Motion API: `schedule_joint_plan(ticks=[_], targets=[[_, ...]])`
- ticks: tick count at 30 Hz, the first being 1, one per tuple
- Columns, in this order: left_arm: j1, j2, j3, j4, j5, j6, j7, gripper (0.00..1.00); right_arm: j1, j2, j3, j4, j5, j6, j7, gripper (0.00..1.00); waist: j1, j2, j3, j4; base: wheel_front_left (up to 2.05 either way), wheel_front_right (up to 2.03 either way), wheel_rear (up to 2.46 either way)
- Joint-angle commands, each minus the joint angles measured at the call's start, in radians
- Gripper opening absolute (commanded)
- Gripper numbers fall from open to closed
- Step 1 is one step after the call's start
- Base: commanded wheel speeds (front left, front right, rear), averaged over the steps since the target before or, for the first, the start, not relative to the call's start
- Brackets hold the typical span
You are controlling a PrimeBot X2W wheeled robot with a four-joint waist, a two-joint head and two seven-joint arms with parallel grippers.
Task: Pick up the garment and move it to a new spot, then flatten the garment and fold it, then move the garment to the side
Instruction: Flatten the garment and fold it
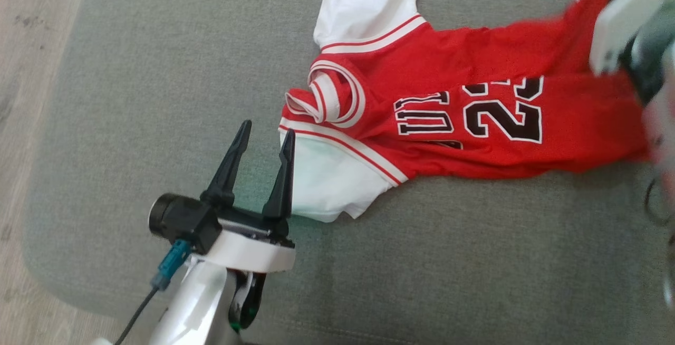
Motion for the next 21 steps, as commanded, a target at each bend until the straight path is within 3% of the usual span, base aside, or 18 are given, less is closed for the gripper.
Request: schedule_joint_plan(ticks=[1,15,21], targets=[[-0.037,0.002,0.021,-0.039,-0.004,0.004,-0.005,1.00,-0.051,-0.009,0.021,-0.042,0.005,-0.001,-0.023,0.00,-0.0001,0.0000,0.003,0.004,0.00,0.00,0.00],[-0.047,0.002,-0.009,-0.057,-0.043,0.027,-0.005,1.00,-0.232,-0.026,0.037,0.083,-0.059,-0.001,-0.205,0.00,-0.0001,0.0000,0.005,0.073,0.00,0.00,0.00],[-0.056,0.002,-0.016,-0.064,-0.048,0.028,-0.005,1.00,-0.291,-0.047,-0.025,0.087,-0.132,-0.001,-0.308,0.00,-0.0001,0.0000,0.017,0.085,0.00,0.00,0.00]])
